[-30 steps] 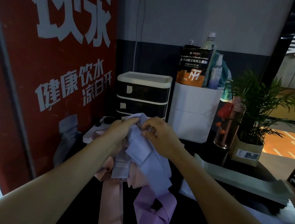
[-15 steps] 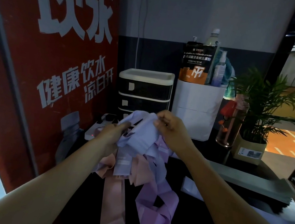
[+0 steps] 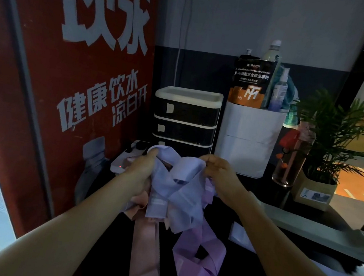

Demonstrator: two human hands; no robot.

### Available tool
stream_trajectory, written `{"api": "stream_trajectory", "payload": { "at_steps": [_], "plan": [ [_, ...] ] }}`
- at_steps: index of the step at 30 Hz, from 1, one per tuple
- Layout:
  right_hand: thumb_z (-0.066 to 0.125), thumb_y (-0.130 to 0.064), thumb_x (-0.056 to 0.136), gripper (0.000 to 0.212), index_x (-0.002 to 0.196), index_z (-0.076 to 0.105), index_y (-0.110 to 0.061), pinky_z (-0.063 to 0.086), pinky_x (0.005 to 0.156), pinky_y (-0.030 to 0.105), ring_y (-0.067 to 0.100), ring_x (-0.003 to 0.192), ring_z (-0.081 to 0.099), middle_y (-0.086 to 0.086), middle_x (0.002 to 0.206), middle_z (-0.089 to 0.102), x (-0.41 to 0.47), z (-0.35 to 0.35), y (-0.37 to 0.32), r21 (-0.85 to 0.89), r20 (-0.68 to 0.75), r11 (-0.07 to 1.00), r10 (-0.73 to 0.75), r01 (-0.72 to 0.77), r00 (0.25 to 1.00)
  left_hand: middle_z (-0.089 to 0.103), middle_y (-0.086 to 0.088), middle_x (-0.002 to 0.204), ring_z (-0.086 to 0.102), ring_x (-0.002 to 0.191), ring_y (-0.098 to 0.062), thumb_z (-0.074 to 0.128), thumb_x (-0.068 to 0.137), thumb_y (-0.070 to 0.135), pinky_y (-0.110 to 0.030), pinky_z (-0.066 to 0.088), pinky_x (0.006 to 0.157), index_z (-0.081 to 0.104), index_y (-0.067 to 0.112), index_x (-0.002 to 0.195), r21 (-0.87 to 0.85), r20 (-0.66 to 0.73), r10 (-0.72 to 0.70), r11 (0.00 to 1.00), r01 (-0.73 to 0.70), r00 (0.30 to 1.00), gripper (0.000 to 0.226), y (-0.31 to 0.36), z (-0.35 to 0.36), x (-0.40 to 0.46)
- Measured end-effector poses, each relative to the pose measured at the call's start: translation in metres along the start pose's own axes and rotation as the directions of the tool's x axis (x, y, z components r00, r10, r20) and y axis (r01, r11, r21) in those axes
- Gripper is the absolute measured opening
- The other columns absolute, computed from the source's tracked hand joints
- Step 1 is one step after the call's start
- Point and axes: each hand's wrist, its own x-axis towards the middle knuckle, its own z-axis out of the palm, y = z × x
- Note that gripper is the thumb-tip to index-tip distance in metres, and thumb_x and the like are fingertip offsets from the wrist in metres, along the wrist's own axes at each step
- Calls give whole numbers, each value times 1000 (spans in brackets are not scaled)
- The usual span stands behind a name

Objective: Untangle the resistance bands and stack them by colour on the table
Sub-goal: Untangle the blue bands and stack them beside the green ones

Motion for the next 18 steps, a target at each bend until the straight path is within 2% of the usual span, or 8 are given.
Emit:
{"api": "stream_trajectory", "payload": {
  "at_steps": [2,5,8,10,12,14,16,18],
  "plan": [
    [53,-9,73,11,72,63,-5,37,69,29,22,80,46,9,79,52,-3,6,3,-52,82,997,66,-62,995,55,-5,81,53,68,-17,43,98,32,-29,48,67,52,1,122,31,45,-7,999,6,999,40,-6,6,-5],
    [67,-28,80,38,91,65,8,39,77,27,19,91,48,11,94,53,-9,14,5,-130,164,981,166,-146,972,51,-9,75,49,66,-20,37,101,30,-26,42,61,48,-2,126,52,33,-7,999,5,999,43,-11,14,-4],
    [68,-24,84,29,76,60,4,37,65,26,17,70,48,20,74,53,-12,17,0,-448,212,893,66,37,975,58,-18,104,57,96,-31,38,100,34,-38,47,91,49,-2,127,104,45,-17,994,12,999,47,-9,19,-2],
    [69,-12,82,15,76,65,1,41,67,18,10,72,57,16,79,66,-8,14,-4,-510,200,849,-40,139,979,59,-19,112,57,104,-33,40,99,35,-43,45,98,53,1,123,156,45,23,987,-30,999,44,-5,15,-3],
    [67,-4,82,17,71,62,-16,40,65,9,-3,64,56,3,75,64,-5,10,-10,-455,162,874,-107,171,981,62,-20,106,58,101,-35,41,99,32,-47,45,98,61,8,108,172,61,69,982,-79,996,32,1,6,-1],
    [63,-1,84,27,72,56,-23,41,62,14,-2,59,52,1,71,58,-2,4,-15,-334,44,925,-180,184,983,62,-16,90,59,89,-32,48,96,31,-48,48,94,63,12,86,187,67,87,977,-98,994,26,6,-5,2],
    [59,-2,88,22,75,57,-20,42,63,23,7,65,53,4,71,58,-2,-3,-20,-174,-97,964,-222,203,970,60,-13,76,58,74,-29,59,90,32,-40,52,77,59,11,73,225,44,129,965,-136,991,28,9,-16,3],
    [55,-5,91,21,75,57,-18,40,64,28,15,69,51,4,71,57,-1,-8,-18,-108,-201,973,-224,206,954,53,-9,63,51,58,-23,65,87,28,-29,42,58,52,10,65,208,56,149,965,-158,987,31,10,-20,2]
  ]
}}
